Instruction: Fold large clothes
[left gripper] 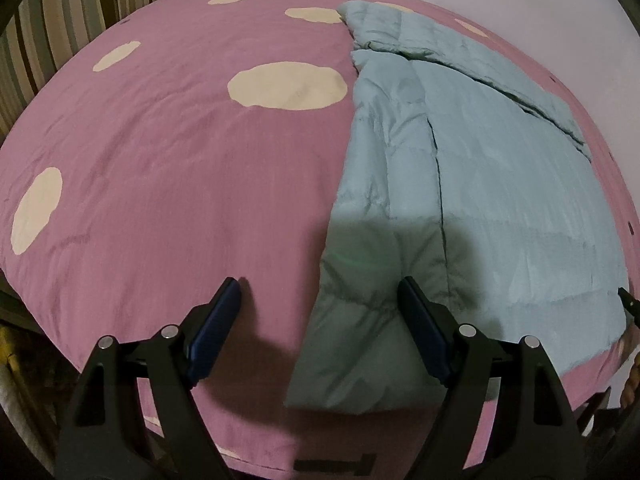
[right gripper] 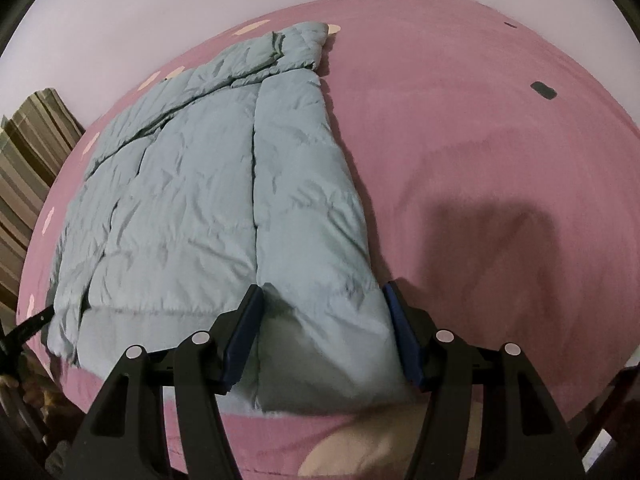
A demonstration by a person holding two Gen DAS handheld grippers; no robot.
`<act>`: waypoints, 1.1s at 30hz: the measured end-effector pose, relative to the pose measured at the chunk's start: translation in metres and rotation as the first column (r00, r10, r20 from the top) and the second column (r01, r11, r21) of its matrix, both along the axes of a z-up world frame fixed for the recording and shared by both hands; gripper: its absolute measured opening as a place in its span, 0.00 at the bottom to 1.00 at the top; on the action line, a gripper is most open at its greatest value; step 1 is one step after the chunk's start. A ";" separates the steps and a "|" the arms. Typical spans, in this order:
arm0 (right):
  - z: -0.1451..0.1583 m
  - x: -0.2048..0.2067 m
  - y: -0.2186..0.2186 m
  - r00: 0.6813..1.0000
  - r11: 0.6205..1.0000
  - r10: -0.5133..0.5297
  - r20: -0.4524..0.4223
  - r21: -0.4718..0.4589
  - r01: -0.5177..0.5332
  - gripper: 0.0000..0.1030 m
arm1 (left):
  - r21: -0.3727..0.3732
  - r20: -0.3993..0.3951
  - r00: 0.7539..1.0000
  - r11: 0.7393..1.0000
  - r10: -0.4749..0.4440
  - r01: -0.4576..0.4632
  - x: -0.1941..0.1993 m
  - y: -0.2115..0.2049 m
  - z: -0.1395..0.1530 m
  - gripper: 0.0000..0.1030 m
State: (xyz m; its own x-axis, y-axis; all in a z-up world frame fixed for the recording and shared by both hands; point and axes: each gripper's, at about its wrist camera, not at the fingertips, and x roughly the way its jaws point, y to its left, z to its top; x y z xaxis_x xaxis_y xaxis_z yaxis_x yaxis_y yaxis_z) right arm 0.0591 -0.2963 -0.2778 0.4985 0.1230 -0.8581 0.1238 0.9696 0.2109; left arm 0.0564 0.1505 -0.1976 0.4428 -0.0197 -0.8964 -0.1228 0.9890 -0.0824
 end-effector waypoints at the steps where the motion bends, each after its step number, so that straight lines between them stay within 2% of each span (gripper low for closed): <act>1: 0.000 -0.002 0.002 1.000 1.000 0.004 0.002 -0.008 -0.004 0.59 | 0.002 0.000 1.000 1.000 -0.006 0.006 -0.001 0.000 0.000 0.77; 3: 0.000 -0.004 0.004 1.000 1.000 0.009 0.004 -0.021 -0.009 0.58 | 0.001 0.003 1.000 1.000 -0.008 0.008 -0.003 0.000 0.000 0.76; 6: -0.001 -0.004 0.007 1.000 1.000 0.012 0.006 -0.024 -0.012 0.50 | -0.012 0.007 1.000 1.000 0.002 -0.002 -0.004 -0.002 0.000 0.71; 11: 0.000 -0.007 0.013 0.999 0.999 0.032 0.011 -0.023 -0.031 0.32 | -0.048 0.001 1.000 0.999 -0.021 0.021 -0.011 -0.005 0.001 0.62; 17: -0.001 -0.007 0.016 0.999 0.999 0.047 0.018 -0.005 -0.047 0.19 | -0.054 0.009 0.999 0.998 -0.036 0.036 -0.016 -0.007 0.002 0.53; 20: 0.000 -0.008 0.018 0.999 0.999 0.050 0.021 0.008 -0.050 0.15 | -0.069 0.014 0.999 0.997 -0.034 0.035 -0.015 -0.006 0.002 0.43; 24: 0.001 -0.009 0.017 0.998 0.998 0.050 0.029 0.027 -0.051 0.11 | -0.092 0.023 0.999 0.995 -0.042 0.044 -0.017 -0.004 0.005 0.18; 27: 0.005 -0.010 0.013 0.998 0.998 0.044 0.039 0.053 -0.046 0.09 | -0.133 0.044 0.998 0.990 -0.038 0.043 -0.017 -0.001 0.013 0.05; 33: 0.023 -0.011 0.008 0.996 0.994 0.031 0.086 0.100 -0.039 0.08 | -0.161 0.124 0.992 0.986 -0.024 0.044 -0.014 0.000 0.041 0.03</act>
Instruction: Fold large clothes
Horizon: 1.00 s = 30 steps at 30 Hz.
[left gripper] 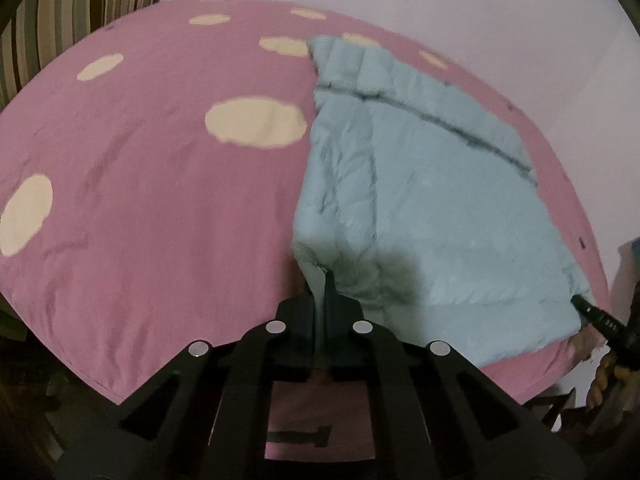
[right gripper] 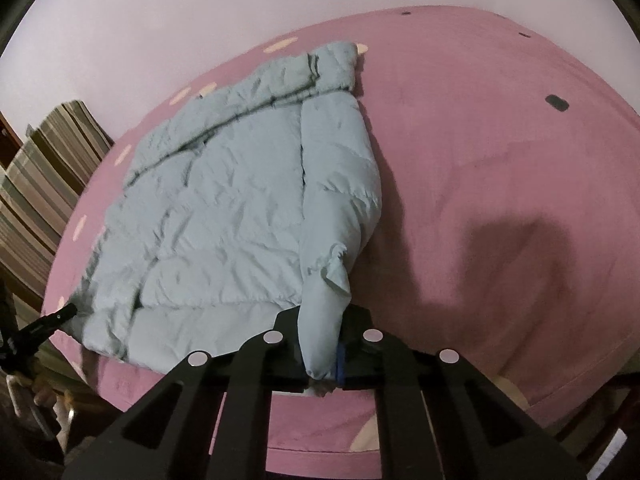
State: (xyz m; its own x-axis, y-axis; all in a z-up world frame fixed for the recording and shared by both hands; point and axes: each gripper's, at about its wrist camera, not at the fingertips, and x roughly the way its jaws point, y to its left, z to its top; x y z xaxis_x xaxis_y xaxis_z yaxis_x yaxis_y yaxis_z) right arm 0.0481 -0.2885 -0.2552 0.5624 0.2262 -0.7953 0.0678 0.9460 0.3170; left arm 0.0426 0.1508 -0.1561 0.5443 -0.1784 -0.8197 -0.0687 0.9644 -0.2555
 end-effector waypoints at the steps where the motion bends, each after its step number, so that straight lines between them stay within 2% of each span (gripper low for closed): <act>1: 0.004 0.002 -0.001 1.000 1.000 -0.001 0.009 0.014 0.001 0.08 | -0.010 0.016 1.000 1.000 0.004 -0.004 0.003 0.001 0.006 0.03; 5: 0.018 0.013 -0.006 0.999 0.998 0.001 0.038 0.070 -0.004 0.07 | -0.032 0.061 0.998 0.999 0.016 -0.014 0.019 0.005 0.025 0.03; 12: 0.032 0.063 -0.008 0.998 0.994 0.008 0.067 0.110 -0.015 0.07 | 0.002 0.079 0.997 1.000 0.014 -0.014 0.076 0.002 0.033 0.02; 16: 0.023 0.106 -0.007 0.999 0.990 -0.011 0.041 0.143 0.005 0.07 | 0.025 0.046 0.999 0.999 0.025 -0.026 0.121 -0.001 0.019 0.02; 21: -0.008 0.163 -0.009 0.998 0.983 -0.045 -0.042 0.174 0.051 0.07 | 0.061 -0.012 0.999 0.998 0.036 -0.035 0.166 -0.002 -0.008 0.02; 26: -0.025 0.189 -0.008 0.995 0.985 -0.049 -0.085 0.161 0.062 0.07 | 0.074 -0.051 0.998 0.997 0.027 -0.023 0.190 -0.007 -0.030 0.02; 30: -0.025 0.195 -0.006 0.995 0.988 -0.043 -0.091 0.144 0.056 0.07 | 0.067 -0.052 0.998 0.998 0.018 -0.015 0.195 -0.006 -0.032 0.03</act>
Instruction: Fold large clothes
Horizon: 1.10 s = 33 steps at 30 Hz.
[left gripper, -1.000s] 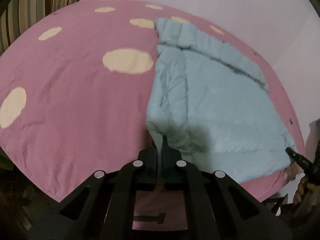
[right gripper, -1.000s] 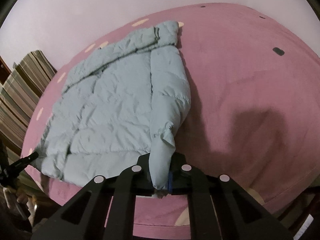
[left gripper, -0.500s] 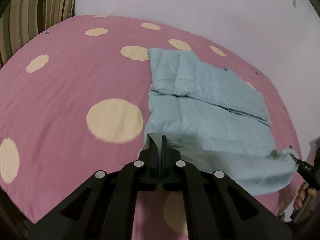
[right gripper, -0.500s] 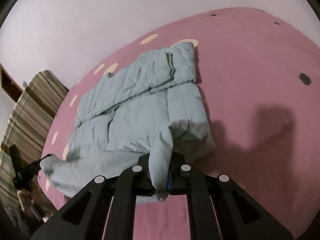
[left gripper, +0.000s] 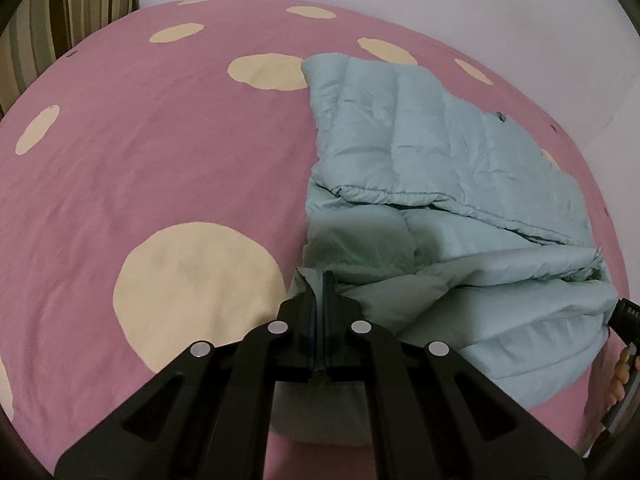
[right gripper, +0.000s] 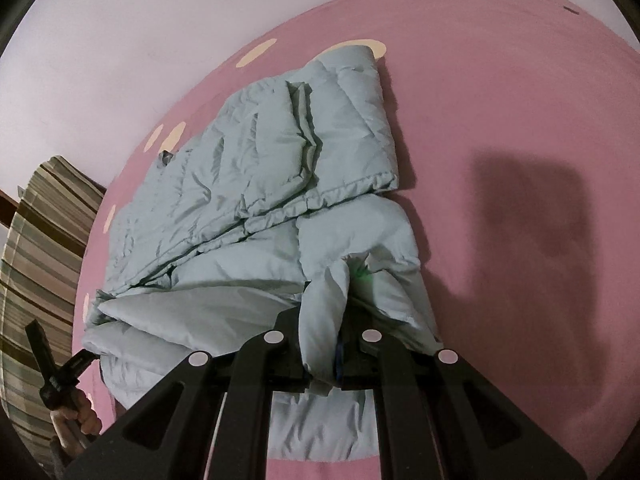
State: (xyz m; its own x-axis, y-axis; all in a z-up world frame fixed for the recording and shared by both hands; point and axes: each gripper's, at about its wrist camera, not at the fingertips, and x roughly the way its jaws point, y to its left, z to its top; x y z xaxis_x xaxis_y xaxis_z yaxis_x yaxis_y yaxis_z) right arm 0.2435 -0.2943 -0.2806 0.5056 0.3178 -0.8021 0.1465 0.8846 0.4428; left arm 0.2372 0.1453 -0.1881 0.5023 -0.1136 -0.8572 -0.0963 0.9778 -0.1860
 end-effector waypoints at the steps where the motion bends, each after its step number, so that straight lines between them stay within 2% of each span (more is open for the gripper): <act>1: 0.001 0.001 0.000 1.000 1.000 0.000 -0.001 -0.003 0.000 0.07 | -0.007 0.001 1.000 1.000 0.000 0.000 0.001 0.001 0.001 0.03; 6: 0.009 0.001 -0.005 1.000 1.000 -0.016 0.018 0.011 0.016 0.09 | -0.079 0.009 0.999 0.996 0.037 -0.037 0.001 0.013 0.009 0.05; 8: 0.013 0.000 -0.010 0.999 0.999 -0.024 0.031 0.024 0.023 0.11 | -0.109 0.017 0.997 0.991 0.073 -0.070 0.000 0.021 0.016 0.14; 10: 0.019 -0.003 -0.015 0.998 0.998 -0.042 0.052 0.045 0.040 0.14 | -0.096 0.068 0.987 0.985 0.147 -0.140 -0.006 0.032 0.030 0.57; 13: 0.031 -0.009 -0.024 0.993 0.994 -0.077 0.091 0.079 0.070 0.23 | -0.117 0.131 0.972 0.977 0.195 -0.180 -0.015 0.049 0.045 0.60; 15: 0.038 -0.013 -0.027 0.989 0.993 -0.092 0.112 0.081 0.084 0.29 | -0.140 0.143 0.966 0.971 0.215 -0.195 -0.020 0.060 0.050 0.60; 17: 0.047 -0.020 -0.034 0.983 0.992 -0.113 0.145 0.076 0.103 0.40 | -0.143 0.153 0.963 0.969 0.222 -0.201 -0.026 0.070 0.051 0.61; 19: 0.054 -0.027 -0.041 0.975 0.990 -0.139 0.176 0.061 0.130 0.45 | -0.133 0.155 0.963 0.970 0.221 -0.201 -0.035 0.077 0.048 0.61; 23: 0.059 -0.035 -0.054 0.969 0.988 -0.156 0.192 0.045 0.150 0.46 | -0.101 0.147 0.971 0.979 0.191 -0.178 -0.052 0.079 0.038 0.61; 26: 0.051 -0.038 -0.051 0.977 0.992 -0.126 0.174 0.016 0.125 0.46 | -0.082 0.142 0.978 0.987 0.150 -0.139 -0.054 0.074 0.029 0.61; 33: 0.038 -0.027 -0.036 0.986 0.999 -0.028 0.164 -0.025 0.032 0.46 | -0.061 0.153 0.988 0.998 0.038 -0.029 -0.030 0.044 0.022 0.62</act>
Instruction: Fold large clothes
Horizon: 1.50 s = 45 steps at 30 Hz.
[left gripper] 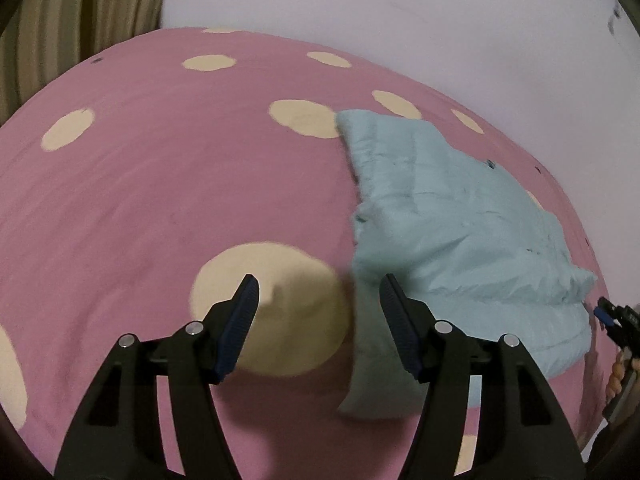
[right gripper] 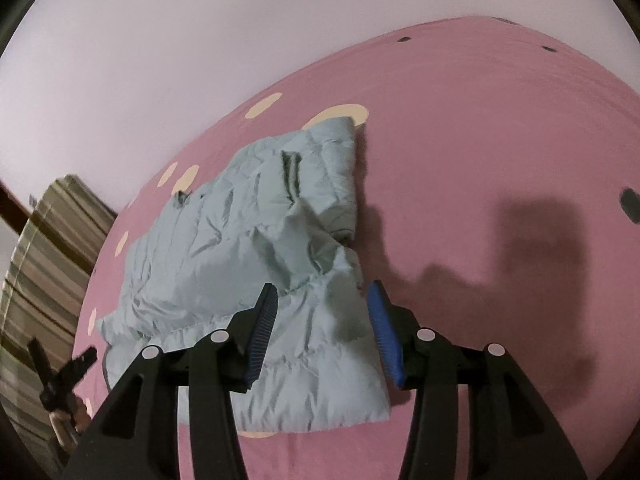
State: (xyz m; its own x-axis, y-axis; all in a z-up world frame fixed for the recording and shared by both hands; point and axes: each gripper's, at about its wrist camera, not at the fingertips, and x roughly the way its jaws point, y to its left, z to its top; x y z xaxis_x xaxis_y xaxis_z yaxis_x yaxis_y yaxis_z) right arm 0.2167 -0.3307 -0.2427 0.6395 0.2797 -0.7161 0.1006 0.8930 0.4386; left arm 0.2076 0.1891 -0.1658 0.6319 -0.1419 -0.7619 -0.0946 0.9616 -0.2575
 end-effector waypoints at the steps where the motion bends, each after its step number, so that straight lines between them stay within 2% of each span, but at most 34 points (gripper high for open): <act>1: -0.001 0.002 0.001 1.000 1.000 0.011 0.002 -0.007 -0.011 0.48 | 0.000 0.002 1.000 1.000 -0.015 0.015 0.006 -0.003 -0.001 0.63; 2: -0.001 0.005 0.001 1.000 1.000 0.018 0.004 -0.012 -0.018 0.54 | 0.001 0.000 1.000 1.000 -0.025 0.025 0.011 -0.006 -0.002 0.64; 4: -0.001 0.013 0.002 0.999 0.999 0.031 0.013 -0.027 -0.030 0.56 | 0.009 -0.010 0.999 0.999 -0.042 0.042 0.021 -0.011 -0.006 0.65; 10: -0.003 0.035 0.006 0.997 0.995 0.076 0.020 -0.062 -0.074 0.56 | 0.078 -0.012 0.995 0.992 -0.094 0.095 0.038 -0.026 -0.012 0.65; 14: -0.006 0.050 0.010 0.992 0.990 0.124 0.022 -0.076 -0.122 0.56 | 0.064 0.001 0.990 0.988 -0.139 0.139 0.046 -0.030 -0.010 0.64; 18: -0.016 0.065 0.014 0.984 0.983 0.175 -0.019 -0.053 -0.176 0.56 | 0.061 -0.002 0.985 0.983 -0.172 0.172 0.052 -0.035 -0.010 0.64; 19: -0.018 0.067 0.015 0.983 0.981 0.183 -0.029 -0.056 -0.184 0.55 | 0.060 -0.005 0.985 0.983 -0.175 0.175 0.053 -0.036 -0.011 0.61; 20: -0.019 0.067 0.015 0.982 0.980 0.187 -0.029 -0.063 -0.188 0.45 | 0.056 -0.008 0.984 0.983 -0.176 0.176 0.055 -0.036 -0.012 0.57; 21: -0.020 0.067 0.017 0.981 0.978 0.191 -0.030 -0.077 -0.193 0.40 | 0.052 -0.009 0.985 0.983 -0.175 0.175 0.056 -0.037 -0.013 0.50; 23: -0.021 0.066 0.021 0.980 0.976 0.198 -0.034 -0.085 -0.201 0.22 | 0.044 -0.007 0.986 0.985 -0.168 0.168 0.055 -0.037 -0.013 0.40; 25: -0.020 0.062 0.025 0.979 0.974 0.200 -0.028 -0.106 -0.201 0.15 | 0.048 -0.007 0.986 0.985 -0.166 0.166 0.055 -0.039 -0.013 0.23; 28: -0.016 0.053 0.031 0.980 0.969 0.198 -0.011 -0.147 -0.198 0.08 | 0.097 -0.003 0.985 0.980 -0.173 0.173 0.050 -0.046 -0.010 0.07; 34: 0.004 0.031 0.032 0.983 0.969 0.176 0.056 -0.185 -0.163 0.06 | 0.150 0.067 0.984 0.977 -0.163 0.152 0.030 -0.054 0.013 0.03; 38: 0.027 0.022 0.030 0.980 0.972 0.164 0.111 -0.188 -0.142 0.05 | 0.207 0.133 0.979 0.970 -0.157 0.127 0.021 -0.057 0.040 0.03; 42: 0.055 0.026 0.030 0.973 0.971 0.159 0.169 -0.203 -0.123 0.05 | 0.235 0.182 0.971 0.966 -0.154 0.109 0.029 -0.060 0.066 0.03; 45: 0.070 0.043 0.032 0.969 0.970 0.151 0.194 -0.217 -0.108 0.05 | 0.268 0.200 0.970 0.960 -0.142 0.085 0.049 -0.064 0.082 0.03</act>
